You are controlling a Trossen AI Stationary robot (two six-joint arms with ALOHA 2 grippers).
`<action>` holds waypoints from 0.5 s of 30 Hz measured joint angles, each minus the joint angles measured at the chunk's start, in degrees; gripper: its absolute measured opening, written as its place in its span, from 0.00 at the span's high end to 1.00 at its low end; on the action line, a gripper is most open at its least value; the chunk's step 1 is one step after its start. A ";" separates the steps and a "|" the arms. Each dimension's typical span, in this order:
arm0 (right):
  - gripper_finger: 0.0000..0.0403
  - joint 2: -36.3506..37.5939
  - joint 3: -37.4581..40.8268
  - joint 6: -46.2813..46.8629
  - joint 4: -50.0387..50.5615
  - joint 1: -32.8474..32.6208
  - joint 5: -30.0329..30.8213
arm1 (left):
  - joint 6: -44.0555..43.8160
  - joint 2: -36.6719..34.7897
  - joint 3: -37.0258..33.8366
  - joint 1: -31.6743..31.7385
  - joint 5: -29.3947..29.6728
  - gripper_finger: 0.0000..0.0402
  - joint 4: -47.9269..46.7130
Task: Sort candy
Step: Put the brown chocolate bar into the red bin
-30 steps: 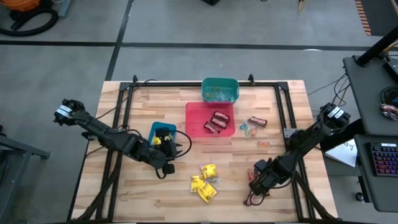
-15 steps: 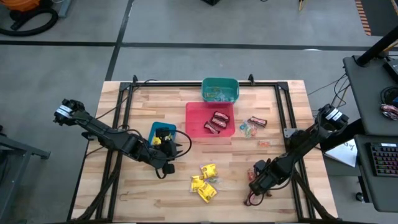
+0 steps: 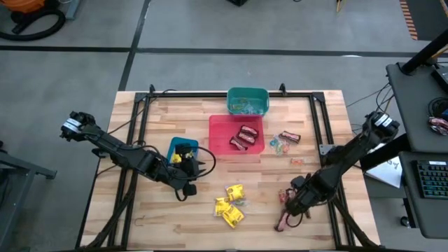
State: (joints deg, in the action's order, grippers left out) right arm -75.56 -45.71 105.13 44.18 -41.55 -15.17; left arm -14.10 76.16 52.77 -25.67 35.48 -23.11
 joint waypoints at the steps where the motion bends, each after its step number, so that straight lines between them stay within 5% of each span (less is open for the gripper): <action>1: 0.90 1.15 -0.19 0.33 1.59 0.27 0.15 | 0.07 0.00 0.00 0.00 0.00 0.79 -0.02; 8: 0.91 7.20 -4.22 -3.86 12.81 5.18 8.44 | 0.11 0.00 0.00 0.07 -0.01 0.79 -0.18; 15: 0.91 7.51 -9.96 -25.27 15.56 18.20 17.24 | 1.91 -0.01 0.00 0.25 -0.02 0.79 -0.21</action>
State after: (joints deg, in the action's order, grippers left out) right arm -68.05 -55.67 79.87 59.74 -23.35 2.07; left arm -12.19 76.15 52.77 -25.42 35.46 -23.33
